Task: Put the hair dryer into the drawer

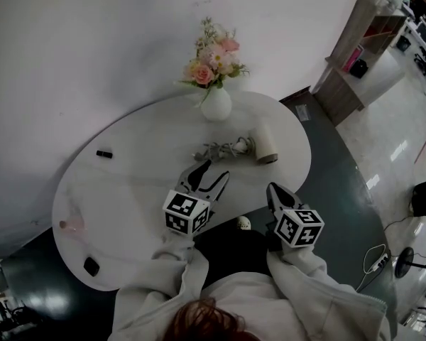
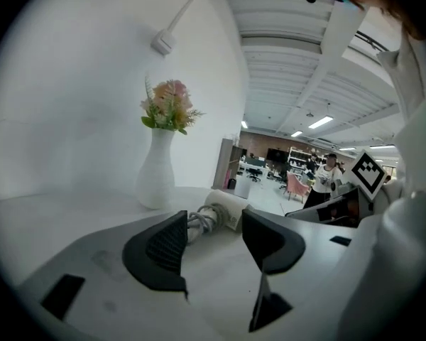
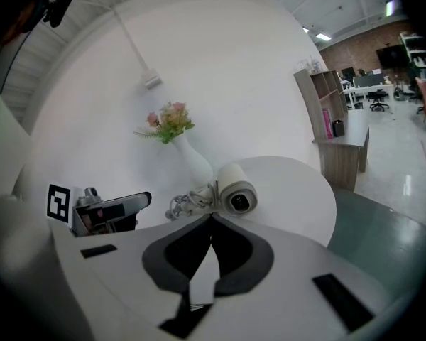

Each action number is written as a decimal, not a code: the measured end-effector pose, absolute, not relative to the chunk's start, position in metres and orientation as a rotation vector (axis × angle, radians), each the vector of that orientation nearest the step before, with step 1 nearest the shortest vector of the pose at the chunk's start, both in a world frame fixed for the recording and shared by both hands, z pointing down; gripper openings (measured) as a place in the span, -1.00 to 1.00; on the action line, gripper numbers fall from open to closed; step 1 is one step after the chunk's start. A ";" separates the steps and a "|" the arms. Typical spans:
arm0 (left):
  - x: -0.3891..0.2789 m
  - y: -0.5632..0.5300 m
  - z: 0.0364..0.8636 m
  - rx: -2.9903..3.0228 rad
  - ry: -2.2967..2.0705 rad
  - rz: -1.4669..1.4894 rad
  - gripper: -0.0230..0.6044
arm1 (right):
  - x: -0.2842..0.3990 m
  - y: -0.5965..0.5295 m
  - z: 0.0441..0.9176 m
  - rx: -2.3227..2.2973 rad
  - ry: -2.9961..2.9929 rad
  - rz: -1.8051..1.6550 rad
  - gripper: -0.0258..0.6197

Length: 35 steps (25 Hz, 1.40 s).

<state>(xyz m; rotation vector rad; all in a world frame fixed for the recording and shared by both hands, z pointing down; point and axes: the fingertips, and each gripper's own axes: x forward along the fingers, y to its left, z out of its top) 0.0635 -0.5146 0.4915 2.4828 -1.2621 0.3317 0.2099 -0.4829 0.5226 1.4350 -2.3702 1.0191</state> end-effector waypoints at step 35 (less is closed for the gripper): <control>0.125 -0.591 0.616 2.411 -0.480 1.686 0.12 | 0.246 -0.495 0.545 1.538 -2.251 1.108 -0.77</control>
